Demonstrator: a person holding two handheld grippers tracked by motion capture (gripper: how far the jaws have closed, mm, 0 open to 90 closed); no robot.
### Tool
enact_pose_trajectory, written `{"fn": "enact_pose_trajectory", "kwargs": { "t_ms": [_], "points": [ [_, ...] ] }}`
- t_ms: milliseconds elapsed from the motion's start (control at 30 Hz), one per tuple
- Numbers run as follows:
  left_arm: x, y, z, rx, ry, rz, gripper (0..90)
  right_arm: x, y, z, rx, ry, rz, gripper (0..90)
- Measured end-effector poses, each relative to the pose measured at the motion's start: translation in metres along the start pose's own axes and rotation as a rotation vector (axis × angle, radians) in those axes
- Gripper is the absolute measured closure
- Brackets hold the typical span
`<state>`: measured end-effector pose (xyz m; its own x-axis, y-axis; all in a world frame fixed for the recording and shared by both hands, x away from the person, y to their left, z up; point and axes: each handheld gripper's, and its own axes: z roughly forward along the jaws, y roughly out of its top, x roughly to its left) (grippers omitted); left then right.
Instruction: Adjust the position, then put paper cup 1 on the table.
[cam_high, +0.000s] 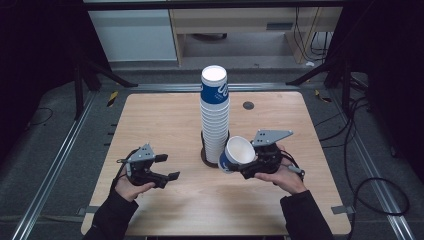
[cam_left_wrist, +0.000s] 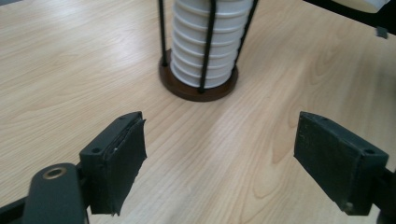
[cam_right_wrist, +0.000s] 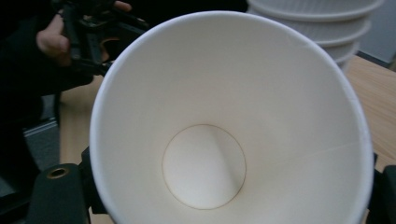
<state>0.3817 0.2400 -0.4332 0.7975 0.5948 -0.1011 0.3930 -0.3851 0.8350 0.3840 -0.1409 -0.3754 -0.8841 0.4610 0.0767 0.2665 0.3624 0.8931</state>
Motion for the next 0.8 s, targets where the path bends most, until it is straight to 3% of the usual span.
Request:
{"fn": "enact_pose_trajectory", "kwargs": {
  "t_ms": [67,267,367,400,500,533,567,733,800],
  "points": [
    [0.005,-0.002,-0.001,0.004,0.014,-0.019,16.1,-0.007,-0.001,-0.005,0.008,-0.07,0.01,19.5],
    [0.01,-0.005,-0.001,0.009,0.029,-0.04,16.2,-0.019,-0.005,-0.015,0.017,-0.146,0.039,19.6],
    [0.013,-0.005,-0.002,0.011,0.04,-0.05,16.2,-0.027,-0.006,-0.02,0.024,-0.201,0.053,19.6],
    [0.015,-0.006,-0.003,0.014,0.051,-0.058,16.2,-0.034,-0.008,-0.023,0.024,-0.239,0.07,19.6],
    [0.017,-0.007,-0.004,0.012,0.06,-0.062,16.2,-0.042,-0.009,-0.025,0.03,-0.276,0.089,19.6],
    [0.018,-0.007,-0.005,0.011,0.063,-0.064,16.1,-0.049,-0.01,-0.026,0.042,-0.313,0.107,19.6],
    [0.018,-0.007,-0.005,0.011,0.063,-0.064,16.0,-0.049,-0.01,-0.026,0.042,-0.313,0.107,19.6],
    [0.022,-0.009,-0.008,0.013,0.094,-0.072,16.0,-0.068,-0.016,-0.029,0.082,-0.417,0.139,19.6],
    [0.023,-0.009,-0.008,0.014,0.095,-0.071,16.0,-0.072,-0.017,-0.029,0.085,-0.428,0.147,19.5]
  ]
}}
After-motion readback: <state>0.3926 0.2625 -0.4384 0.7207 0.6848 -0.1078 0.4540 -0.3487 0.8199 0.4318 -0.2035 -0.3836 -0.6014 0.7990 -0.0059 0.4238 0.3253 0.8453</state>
